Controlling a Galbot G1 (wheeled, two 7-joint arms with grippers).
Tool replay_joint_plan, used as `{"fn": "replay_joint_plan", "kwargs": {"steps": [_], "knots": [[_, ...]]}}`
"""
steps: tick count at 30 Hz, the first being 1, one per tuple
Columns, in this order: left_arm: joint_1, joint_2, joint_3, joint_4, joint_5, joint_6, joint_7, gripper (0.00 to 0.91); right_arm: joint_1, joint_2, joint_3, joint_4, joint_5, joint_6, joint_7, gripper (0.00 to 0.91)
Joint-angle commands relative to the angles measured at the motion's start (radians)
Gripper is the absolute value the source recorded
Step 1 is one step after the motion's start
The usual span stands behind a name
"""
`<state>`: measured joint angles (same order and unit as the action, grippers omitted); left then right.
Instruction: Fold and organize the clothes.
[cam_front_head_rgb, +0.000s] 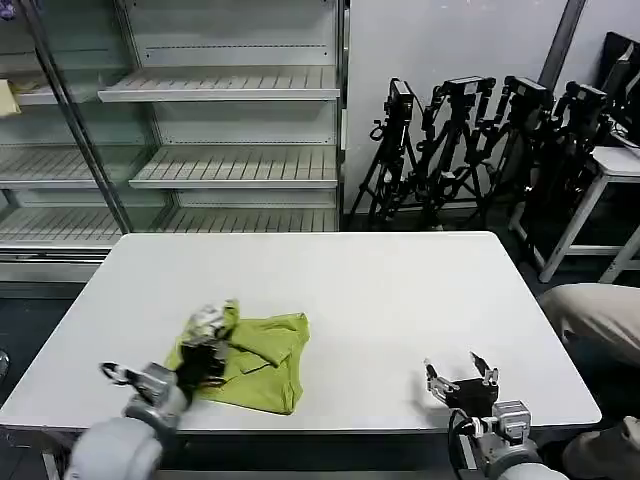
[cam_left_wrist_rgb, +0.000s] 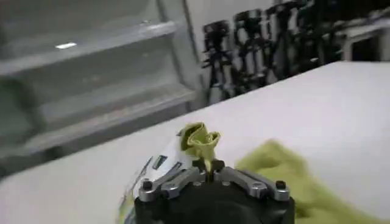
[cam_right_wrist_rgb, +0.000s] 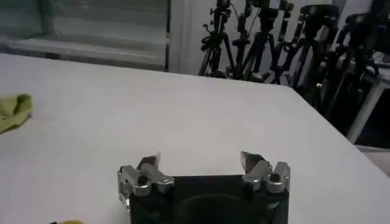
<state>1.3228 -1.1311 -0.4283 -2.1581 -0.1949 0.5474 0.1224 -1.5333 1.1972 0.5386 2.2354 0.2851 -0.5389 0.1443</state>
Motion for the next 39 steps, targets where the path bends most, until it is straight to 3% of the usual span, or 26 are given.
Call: {"fn": "replay_joint_plan", "kwargs": {"steps": [1,10,11,12,21,28,32,39], "knots": [[-0.048,-0.112,0.209,-0.011,0.033,0.029,-0.043,0.010,-0.001,0.005,0.014,-0.007,-0.005,0.004,-0.001,0.907],[-0.081,-0.119,0.203,0.040,0.028,0.029,-0.059,0.020,0.004,0.006,0.006,-0.011,-0.008,0.005,-0.002,0.907],[-0.082,-0.119,0.202,0.043,0.029,0.029,-0.060,0.675,0.004,0.006,0.007,-0.010,-0.008,0.005,-0.002,0.907],[-0.083,-0.119,0.202,0.047,0.038,0.029,-0.072,0.907,0.004,0.005,0.008,-0.010,-0.008,0.005,-0.002,0.907],[-0.070,-0.121,0.190,0.027,0.022,-0.013,-0.089,0.907,0.007,0.005,0.003,-0.009,-0.008,0.005,-0.004,0.907],[-0.021,-0.082,0.018,-0.136,-0.095,-0.029,-0.099,0.907,0.011,0.003,-0.004,-0.016,-0.008,0.007,-0.006,0.907],[0.015,-0.048,-0.055,-0.061,-0.096,-0.022,-0.186,0.907,0.021,0.003,-0.025,-0.021,-0.010,0.008,-0.005,0.907],[0.009,-0.076,-0.086,0.138,-0.123,-0.009,-0.225,0.907,0.016,-0.007,-0.031,-0.009,-0.015,0.007,-0.006,0.907]]}}
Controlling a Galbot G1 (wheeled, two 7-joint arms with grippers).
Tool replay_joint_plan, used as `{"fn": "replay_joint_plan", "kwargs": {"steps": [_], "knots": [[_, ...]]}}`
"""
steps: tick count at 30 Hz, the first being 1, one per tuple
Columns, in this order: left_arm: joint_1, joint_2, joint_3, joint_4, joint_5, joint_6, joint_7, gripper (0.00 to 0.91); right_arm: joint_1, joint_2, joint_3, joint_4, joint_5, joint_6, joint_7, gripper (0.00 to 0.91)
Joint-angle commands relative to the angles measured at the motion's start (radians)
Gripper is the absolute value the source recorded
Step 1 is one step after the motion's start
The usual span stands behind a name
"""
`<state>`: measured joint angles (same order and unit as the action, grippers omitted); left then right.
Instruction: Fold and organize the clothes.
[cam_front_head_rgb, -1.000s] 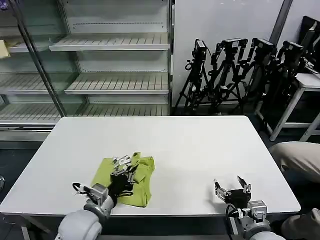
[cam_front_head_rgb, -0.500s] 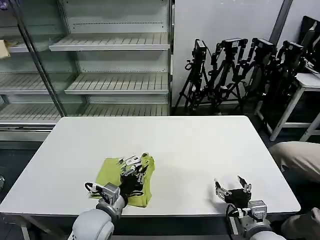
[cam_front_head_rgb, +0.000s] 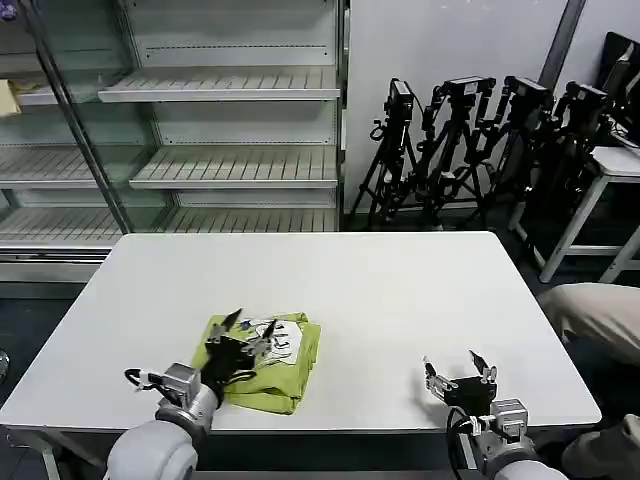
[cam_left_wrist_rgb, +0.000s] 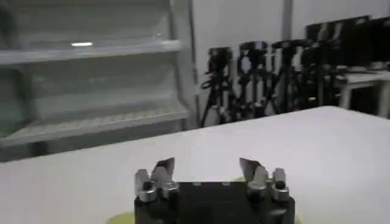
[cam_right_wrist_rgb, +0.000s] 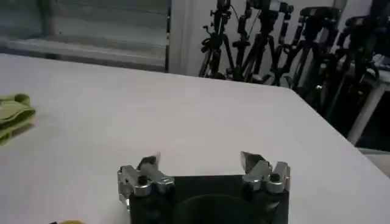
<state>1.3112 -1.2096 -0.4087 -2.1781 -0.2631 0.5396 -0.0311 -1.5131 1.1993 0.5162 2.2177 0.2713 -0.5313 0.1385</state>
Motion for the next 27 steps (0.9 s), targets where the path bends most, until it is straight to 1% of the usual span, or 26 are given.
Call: {"fn": "replay_joint_plan", "kwargs": {"steps": [1,4,8,13,14,15,16,17,27], "knots": [[0.019,0.003,-0.115,0.173,-0.070,0.008,-0.059,0.907,-0.007,-0.011,-0.003,0.010,-0.001,0.000,0.000,0.907],[0.020,0.006,-0.132,0.199,-0.091,0.033,-0.023,0.907,-0.013,-0.013,0.010,0.009,0.000,0.003,-0.001,0.907],[0.003,0.005,-0.140,0.243,-0.095,0.036,-0.025,0.907,-0.014,-0.009,0.013,0.010,0.000,0.005,-0.002,0.907],[-0.013,0.003,-0.140,0.255,-0.156,0.037,-0.025,0.907,-0.012,-0.006,0.013,0.006,0.000,0.005,-0.001,0.907],[-0.017,0.003,-0.139,0.262,-0.167,0.037,-0.023,0.423,-0.012,-0.005,0.014,0.006,0.000,0.005,-0.001,0.907],[-0.024,0.003,-0.138,0.265,-0.179,0.037,-0.024,0.131,-0.012,-0.005,0.015,0.007,0.000,0.005,-0.001,0.907],[-0.027,0.001,-0.136,0.269,-0.184,0.037,-0.026,0.020,-0.013,-0.005,0.017,0.008,0.000,0.005,-0.001,0.907],[-0.029,0.001,-0.135,0.273,-0.188,0.037,-0.028,0.010,-0.014,-0.005,0.019,0.008,0.000,0.005,-0.001,0.907],[-0.017,-0.010,-0.128,0.263,-0.201,0.037,-0.036,0.020,-0.011,-0.004,0.017,0.003,0.000,0.004,-0.001,0.907]]}}
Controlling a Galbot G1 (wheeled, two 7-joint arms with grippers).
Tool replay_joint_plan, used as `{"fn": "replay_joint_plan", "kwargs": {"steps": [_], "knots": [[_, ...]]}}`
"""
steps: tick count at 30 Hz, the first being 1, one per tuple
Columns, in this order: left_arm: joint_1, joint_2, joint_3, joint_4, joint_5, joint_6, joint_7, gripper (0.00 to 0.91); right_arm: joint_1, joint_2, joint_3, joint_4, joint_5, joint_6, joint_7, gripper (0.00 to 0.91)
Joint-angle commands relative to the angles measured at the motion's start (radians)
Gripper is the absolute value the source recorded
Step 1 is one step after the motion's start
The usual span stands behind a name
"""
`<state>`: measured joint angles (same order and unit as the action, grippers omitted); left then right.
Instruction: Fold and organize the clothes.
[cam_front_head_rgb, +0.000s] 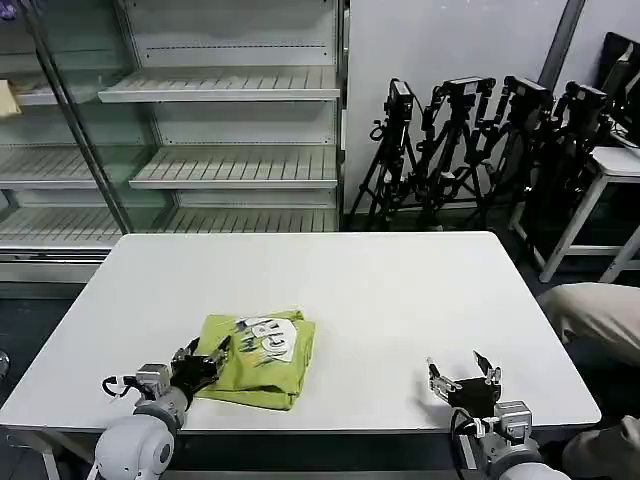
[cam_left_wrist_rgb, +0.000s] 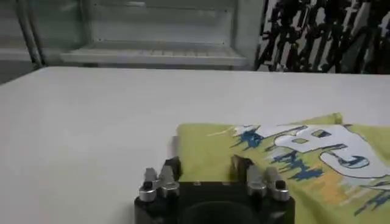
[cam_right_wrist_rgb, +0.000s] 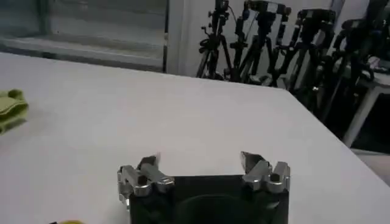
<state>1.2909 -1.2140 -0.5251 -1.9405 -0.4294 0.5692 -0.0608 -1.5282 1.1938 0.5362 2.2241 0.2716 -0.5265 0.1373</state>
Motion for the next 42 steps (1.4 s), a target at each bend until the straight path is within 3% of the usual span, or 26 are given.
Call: {"fn": "replay_joint_plan", "kwargs": {"steps": [1,7,10,12,18,19,21,24,26,28,30,34,36,39,42], "knots": [[0.005,-0.007,-0.012,0.023,-0.036,0.007,-0.006,0.020,0.004,0.001,-0.004,-0.004,0.000,-0.001,0.000,0.907],[0.000,0.000,-0.024,0.029,-0.034,0.007,-0.002,0.020,0.004,0.001,-0.009,-0.002,-0.001,-0.001,-0.001,0.907],[-0.017,0.061,-0.063,0.025,-0.022,0.007,0.026,0.020,0.003,-0.003,-0.010,0.002,-0.001,-0.001,-0.001,0.907],[-0.030,0.129,-0.112,0.026,-0.002,0.008,0.062,0.020,0.004,-0.005,-0.009,0.006,0.000,-0.001,-0.001,0.907],[-0.020,0.506,-0.382,0.063,0.083,0.007,0.304,0.020,0.011,-0.002,-0.015,0.006,0.000,-0.001,-0.001,0.907],[-0.015,0.530,-0.429,0.077,0.086,0.006,0.339,0.020,0.012,0.000,-0.017,0.005,0.000,-0.001,-0.001,0.907],[0.006,0.683,-0.527,0.123,0.100,0.001,0.431,0.020,0.015,0.003,-0.023,0.002,0.000,0.000,-0.001,0.907],[0.009,0.799,-0.612,0.180,0.171,-0.044,0.536,0.020,0.018,0.006,-0.029,0.000,-0.001,0.000,0.000,0.907],[-0.003,0.837,-0.618,0.198,0.195,-0.051,0.551,0.020,0.019,0.007,-0.031,0.001,-0.001,0.001,0.000,0.907],[-0.018,0.832,-0.600,0.151,0.192,-0.042,0.552,0.020,0.017,0.009,-0.030,0.002,-0.001,0.001,0.000,0.907],[-0.017,0.781,-0.530,0.021,0.190,-0.016,0.521,0.020,0.013,0.011,-0.027,0.002,-0.002,0.001,0.000,0.907],[0.103,0.585,-0.365,-0.197,0.224,0.008,0.405,0.020,0.006,0.010,-0.019,0.006,-0.004,0.001,0.000,0.907],[0.144,0.438,-0.175,-0.363,0.328,0.008,0.370,0.020,0.001,0.010,-0.009,0.010,-0.004,0.000,0.000,0.907],[0.192,0.269,0.082,-0.433,0.436,0.007,0.272,0.020,-0.007,0.012,0.002,0.014,-0.005,0.000,0.000,0.907],[0.201,0.172,0.242,-0.422,0.481,0.007,0.140,0.020,-0.010,0.011,0.004,0.014,-0.006,0.000,0.000,0.907]]}}
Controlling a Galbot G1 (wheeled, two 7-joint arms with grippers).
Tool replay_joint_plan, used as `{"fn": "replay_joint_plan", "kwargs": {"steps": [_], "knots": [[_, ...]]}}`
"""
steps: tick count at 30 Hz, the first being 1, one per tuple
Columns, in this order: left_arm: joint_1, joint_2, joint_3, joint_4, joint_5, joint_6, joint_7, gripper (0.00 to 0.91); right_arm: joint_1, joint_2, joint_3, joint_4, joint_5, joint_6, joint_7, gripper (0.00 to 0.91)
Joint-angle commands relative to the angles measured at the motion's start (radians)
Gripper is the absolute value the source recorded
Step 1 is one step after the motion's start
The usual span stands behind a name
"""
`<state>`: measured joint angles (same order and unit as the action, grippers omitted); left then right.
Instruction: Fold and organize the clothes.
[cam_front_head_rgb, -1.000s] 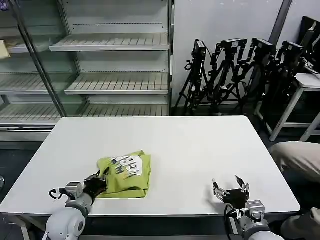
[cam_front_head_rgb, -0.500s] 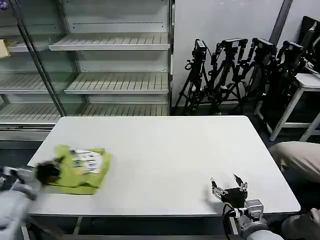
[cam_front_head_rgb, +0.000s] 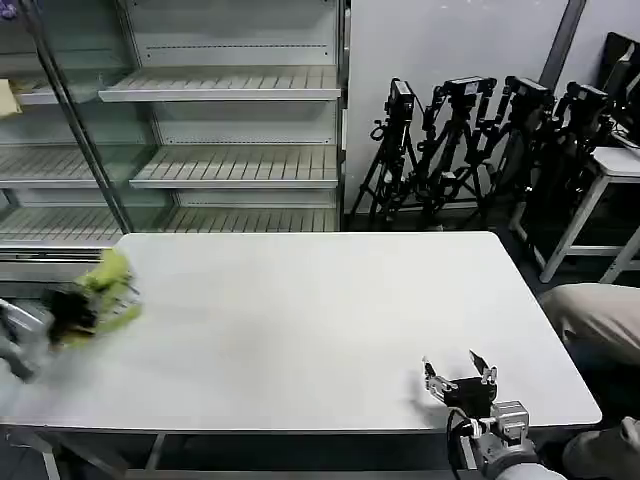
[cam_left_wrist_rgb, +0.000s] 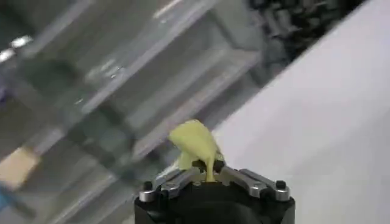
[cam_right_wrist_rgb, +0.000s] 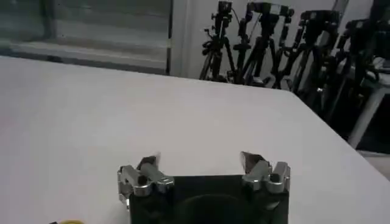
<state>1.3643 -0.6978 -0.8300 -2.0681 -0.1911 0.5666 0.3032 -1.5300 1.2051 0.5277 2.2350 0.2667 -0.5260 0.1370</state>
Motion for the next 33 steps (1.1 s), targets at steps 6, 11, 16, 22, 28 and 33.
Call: {"fn": "replay_joint_plan", "kwargs": {"steps": [6,11,16,22,28,33], "knots": [[-0.002,-0.444,0.602,-0.259,0.086,0.011,-0.423,0.020,-0.004,0.004,0.004,0.011,-0.010,-0.004,0.000,0.907],[-0.133,-0.486,0.598,-0.210,-0.219,0.015,-0.584,0.020,0.004,0.006,0.003,0.018,-0.014,-0.010,0.000,0.907],[-0.210,-0.580,0.661,-0.131,-0.430,0.014,-0.714,0.020,0.022,0.003,0.019,0.021,-0.013,-0.019,0.001,0.907],[-0.267,-0.650,0.683,-0.039,-0.448,0.013,-0.767,0.020,0.042,-0.009,0.044,0.026,-0.013,-0.024,-0.008,0.907],[-0.307,-0.717,0.709,-0.003,-0.473,0.012,-0.794,0.907,0.116,-0.017,0.047,-0.008,-0.007,-0.001,-0.009,0.907],[-0.310,-0.876,0.737,0.048,-0.411,0.010,-0.787,0.907,0.170,-0.008,0.035,-0.029,-0.014,-0.002,-0.007,0.907]]}}
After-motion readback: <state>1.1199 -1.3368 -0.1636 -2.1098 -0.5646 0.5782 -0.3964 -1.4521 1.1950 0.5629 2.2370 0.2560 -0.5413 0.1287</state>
